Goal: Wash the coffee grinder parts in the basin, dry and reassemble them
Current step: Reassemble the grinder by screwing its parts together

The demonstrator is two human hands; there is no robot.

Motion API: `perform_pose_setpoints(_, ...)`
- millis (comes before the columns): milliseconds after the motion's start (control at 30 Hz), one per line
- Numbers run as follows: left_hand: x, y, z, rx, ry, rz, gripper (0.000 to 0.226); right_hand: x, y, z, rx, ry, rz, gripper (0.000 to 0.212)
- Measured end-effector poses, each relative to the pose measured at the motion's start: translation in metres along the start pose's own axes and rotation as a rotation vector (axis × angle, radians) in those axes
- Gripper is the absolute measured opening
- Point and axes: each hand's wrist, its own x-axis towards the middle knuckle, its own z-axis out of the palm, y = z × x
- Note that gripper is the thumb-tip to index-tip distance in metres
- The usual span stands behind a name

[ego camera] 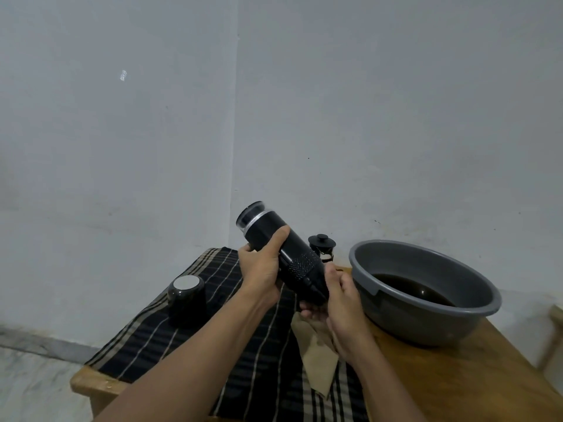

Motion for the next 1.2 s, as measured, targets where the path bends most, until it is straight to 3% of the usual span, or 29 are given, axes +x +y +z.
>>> perform_pose_setpoints(133, 0.001, -0.001, -0.003, -0.088, 0.062, -0.025, 0.072, 0.001, 0.001, -0.006, -0.085, -0.050, -0.062, 0.054)
perform_pose_setpoints(200, -0.002, -0.003, -0.003, -0.103, 0.065, -0.054, 0.069, 0.003, -0.002, -0.002, -0.072, -0.013, 0.003, 0.051)
perform_pose_setpoints(300, -0.004, -0.004, -0.004, -0.096, 0.106, -0.083, 0.064, 0.005, -0.009, 0.004, -0.118, 0.012, 0.049, 0.066)
perform_pose_setpoints(467, -0.004, -0.006, -0.009, -0.172, 0.151, -0.133, 0.059, 0.007, 0.007, -0.005, -0.191, -0.013, -0.095, 0.068)
perform_pose_setpoints(567, -0.004, -0.009, -0.008, -0.167, 0.150, -0.137, 0.061, 0.009, 0.004, -0.001, -0.187, 0.061, -0.037, 0.053)
perform_pose_setpoints(700, -0.005, -0.009, -0.006, -0.175, 0.151, -0.157, 0.057, 0.010, 0.001, -0.003, -0.183, 0.049, 0.013, 0.068)
perform_pose_setpoints(867, -0.006, -0.010, -0.006, -0.206, 0.178, -0.194, 0.052, 0.012, 0.004, -0.012, -0.221, -0.051, -0.051, 0.040)
perform_pose_setpoints(1033, -0.012, -0.012, -0.003, -0.168, 0.164, -0.195, 0.052, 0.017, 0.002, -0.006, -0.431, 0.107, 0.008, 0.089)
perform_pose_setpoints(1133, -0.010, -0.010, -0.005, -0.189, 0.164, -0.198, 0.056, 0.018, 0.011, -0.017, -0.400, 0.035, -0.235, 0.087)
perform_pose_setpoints(1200, -0.008, -0.011, -0.007, -0.195, 0.165, -0.198, 0.057, 0.020, 0.014, -0.021, -0.462, -0.011, -0.298, 0.087)
